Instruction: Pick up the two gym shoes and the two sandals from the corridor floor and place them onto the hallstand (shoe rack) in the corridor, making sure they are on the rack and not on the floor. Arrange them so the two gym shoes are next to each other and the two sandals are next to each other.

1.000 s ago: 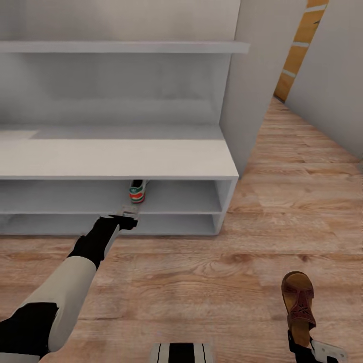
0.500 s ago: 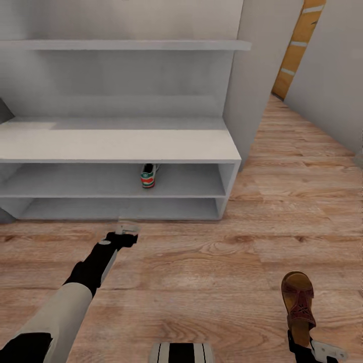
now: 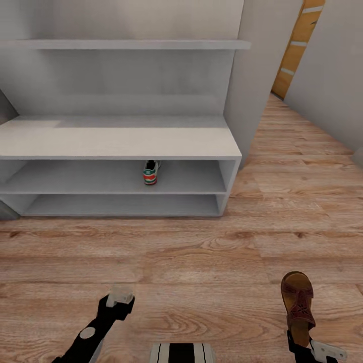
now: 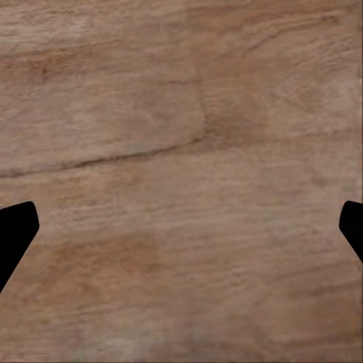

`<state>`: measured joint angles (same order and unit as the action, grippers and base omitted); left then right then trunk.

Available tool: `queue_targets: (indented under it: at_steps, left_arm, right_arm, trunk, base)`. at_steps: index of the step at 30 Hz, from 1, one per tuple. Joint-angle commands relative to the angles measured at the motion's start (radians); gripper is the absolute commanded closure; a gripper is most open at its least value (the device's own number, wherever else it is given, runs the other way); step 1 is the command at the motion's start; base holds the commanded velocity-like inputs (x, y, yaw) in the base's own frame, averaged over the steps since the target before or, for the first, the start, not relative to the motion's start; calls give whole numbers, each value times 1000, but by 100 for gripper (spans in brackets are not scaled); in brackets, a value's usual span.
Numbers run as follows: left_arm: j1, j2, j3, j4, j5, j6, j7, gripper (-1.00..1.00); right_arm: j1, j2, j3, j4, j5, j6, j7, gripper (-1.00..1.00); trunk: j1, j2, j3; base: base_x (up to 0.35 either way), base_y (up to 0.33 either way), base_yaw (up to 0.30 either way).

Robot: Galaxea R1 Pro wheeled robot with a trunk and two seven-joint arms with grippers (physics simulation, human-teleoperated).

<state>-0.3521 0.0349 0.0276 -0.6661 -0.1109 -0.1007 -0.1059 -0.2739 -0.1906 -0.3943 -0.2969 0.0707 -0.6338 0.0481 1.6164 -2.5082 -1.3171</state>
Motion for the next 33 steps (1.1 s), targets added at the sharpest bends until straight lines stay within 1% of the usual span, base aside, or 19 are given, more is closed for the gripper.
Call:
queue_targets:
  at_steps: [1,2,3,4,5,7,8,9,10,11,12,13,14,16,20,22,23,27,33]
  left_arm:
    - [23,7,3,3,-10,-34,-29,-100]
    - [33,12,3,4,-9,-47,-46,-100]
    - [48,22,3,5,-9,-68,-87,-100]
    - [55,28,3,5,-9,-75,-112,-100]
    - [64,41,4,6,-8,-85,-171,-100]
    - [71,58,4,7,-7,-91,-239,-100]
    - [75,79,7,10,1,-95,-308,-100]
    - [76,90,10,11,7,-96,-342,-100]
    - [79,120,29,21,38,-101,-431,-100]
    - [80,128,38,25,51,-103,-456,-100]
    - [81,141,59,31,79,-105,-498,-100]
    - [81,145,70,34,92,-106,-513,-100]
    - [81,153,92,40,113,-108,-537,-100]
    - [82,160,121,49,132,-110,-556,-100]
    - [82,162,143,72,144,-114,-569,-100]
    - [82,159,145,81,144,-119,-571,-100]
    - [82,155,146,89,145,-139,-573,-100]
    - [83,153,146,92,145,-150,-573,-100]
    - [83,152,147,94,145,-153,-574,-100]
  right_arm:
    - [-1,0,-8,1,5,-3,5,100]
    - [-1,0,-8,1,5,-3,5,100]
    - [-1,0,-8,1,5,-3,5,100]
    - [-1,0,-9,1,5,-4,5,100]
    - [-1,0,-9,1,5,-4,4,100]
    - [-1,0,-9,1,5,-4,4,100]
    - [-1,0,-9,1,5,-4,4,100]
    - [-1,0,-9,1,5,-4,4,100]
    - [-1,0,-9,1,5,-4,5,100]
    - [-1,0,-9,1,5,-4,5,100]
    - [-1,0,-8,1,5,-4,5,100]
    - [-1,0,-8,1,5,-4,5,100]
    - [-1,1,-8,1,5,-4,5,100]
    - [-1,2,-8,1,5,-4,5,100]
    - [-1,4,-8,1,4,-4,5,100]
    - [-1,6,-8,1,3,-4,5,100]
    - [-1,7,-8,1,3,-4,4,100]
    - [-1,7,-9,1,3,-4,4,100]
    - [-1,1,-9,4,4,-4,4,100]
  trunk:
    - [0,0,0]
    - [0,0,0]
    - [0,0,0]
    - [0,0,0]
    - [0,0,0]
    - [0,0,0]
    - [0,0,0]
    - [0,0,0]
    - [0,0,0]
    - [0,0,0]
    - [0,0,0]
    - [0,0,0]
    - [0,0,0]
    - [0,0,0]
    - [0,0,0]
    - [0,0,0]
    - [0,0,0]
    - [0,0,0]
    - [0,0,0]
  base:
    - [-1,0,0]
    - [0,0,0]
    - [0,0,0]
    - [0,0,0]
    - [0,0,0]
    - [0,0,0]
    - [0,0,0]
    - [0,0,0]
    - [0,0,0]
    - [0,0,0]
    - [0,0,0]
    - [0,0,0]
    - [0,0,0]
    - [0,0,0]
    - [0,0,0]
    - [0,0,0]
    - [0,0,0]
    - [-2,7,0]
    - [-160,237,0]
